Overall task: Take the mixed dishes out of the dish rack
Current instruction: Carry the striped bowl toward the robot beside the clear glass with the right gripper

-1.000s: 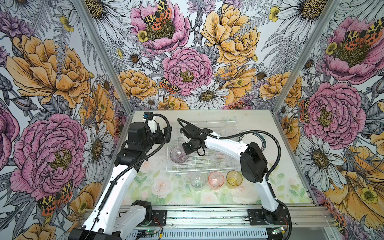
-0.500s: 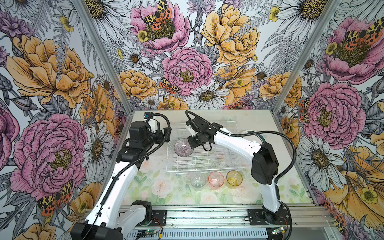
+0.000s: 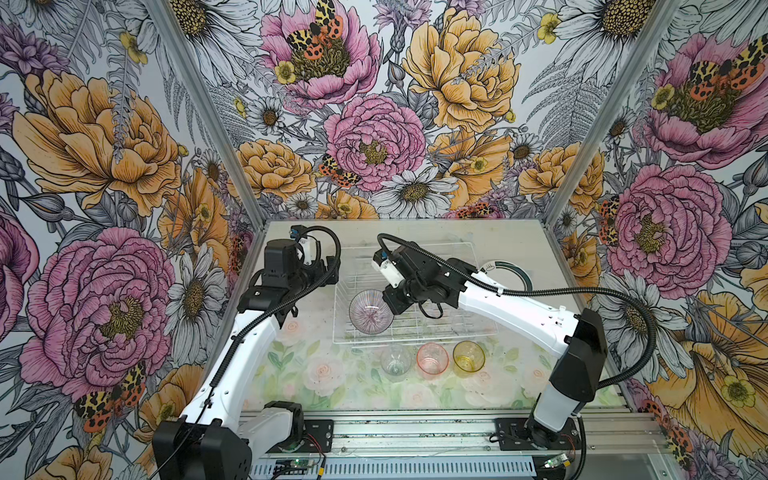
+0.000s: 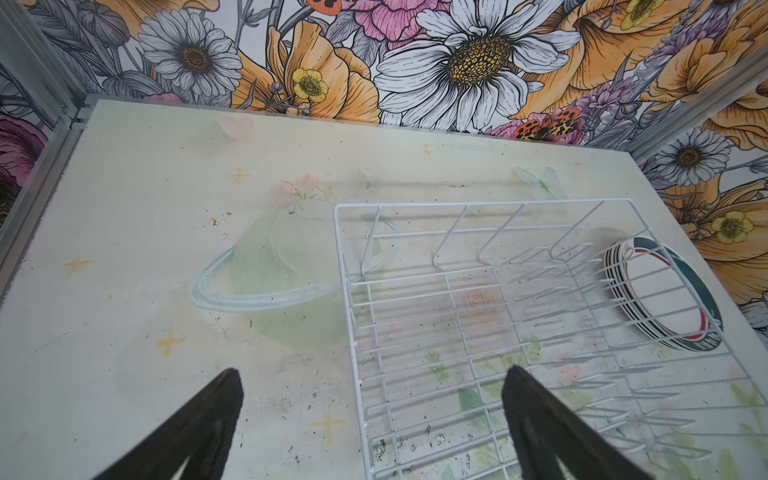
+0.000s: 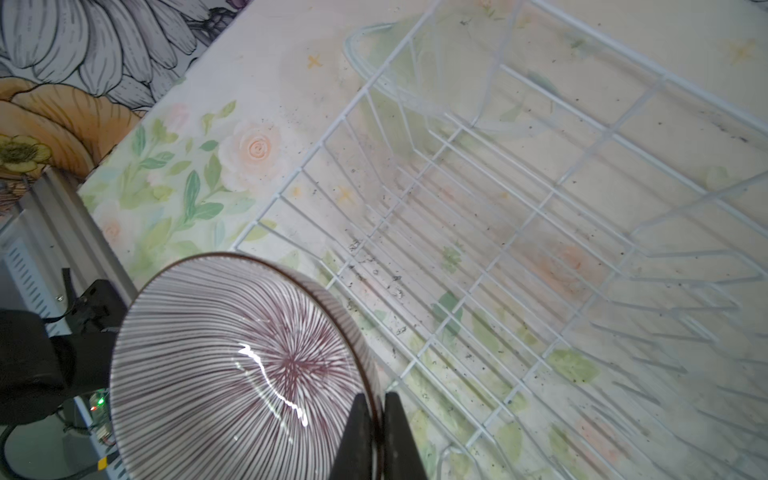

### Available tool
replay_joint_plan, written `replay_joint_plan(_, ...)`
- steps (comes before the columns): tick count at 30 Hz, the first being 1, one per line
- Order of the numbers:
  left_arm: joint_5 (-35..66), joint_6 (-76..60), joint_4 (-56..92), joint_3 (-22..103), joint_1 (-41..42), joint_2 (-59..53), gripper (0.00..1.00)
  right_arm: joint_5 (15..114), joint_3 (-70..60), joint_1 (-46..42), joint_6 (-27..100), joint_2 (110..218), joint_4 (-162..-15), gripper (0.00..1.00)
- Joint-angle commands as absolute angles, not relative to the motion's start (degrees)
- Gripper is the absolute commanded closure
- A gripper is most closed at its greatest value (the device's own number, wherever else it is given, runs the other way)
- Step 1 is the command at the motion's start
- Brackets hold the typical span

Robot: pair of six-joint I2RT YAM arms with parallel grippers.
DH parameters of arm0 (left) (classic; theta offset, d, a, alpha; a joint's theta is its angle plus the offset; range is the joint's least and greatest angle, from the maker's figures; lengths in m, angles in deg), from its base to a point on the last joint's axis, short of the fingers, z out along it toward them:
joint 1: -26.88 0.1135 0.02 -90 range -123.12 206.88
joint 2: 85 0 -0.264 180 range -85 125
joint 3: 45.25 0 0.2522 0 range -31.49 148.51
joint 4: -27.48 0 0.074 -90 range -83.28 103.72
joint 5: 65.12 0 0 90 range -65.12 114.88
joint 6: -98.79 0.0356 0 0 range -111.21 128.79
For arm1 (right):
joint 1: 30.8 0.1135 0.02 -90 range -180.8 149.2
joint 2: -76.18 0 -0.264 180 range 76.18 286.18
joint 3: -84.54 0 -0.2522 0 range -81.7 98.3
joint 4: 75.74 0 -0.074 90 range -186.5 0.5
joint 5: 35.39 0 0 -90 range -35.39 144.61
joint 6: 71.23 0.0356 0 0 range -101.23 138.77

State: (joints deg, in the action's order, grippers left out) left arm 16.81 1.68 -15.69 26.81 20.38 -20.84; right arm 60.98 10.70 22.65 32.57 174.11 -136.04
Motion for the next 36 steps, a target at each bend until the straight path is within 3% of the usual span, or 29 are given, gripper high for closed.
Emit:
replay_joint_plan(1,18.02,1.85,-17.16,28.92,20.90,-20.70,0.01,65.02,9.61,26.00,30.94,170.66,-134.24,1.00)
replay_joint_plan(11,17.02,0.97,-17.84,29.57,20.91,-19.95,0.01,70.45,8.22,34.98,30.43,175.08,-134.20,1.00)
replay_joint_plan(19,16.39,0.71,-17.74,30.23,20.86,-18.70,0.01,72.46,9.83,37.03,31.46,182.88,-134.02,1.00)
replay_joint_plan(36,16.24,1.25,-17.30,30.12,20.86,-17.98,0.01,63.12,12.71,35.34,31.31,189.21,-134.13,1.00)
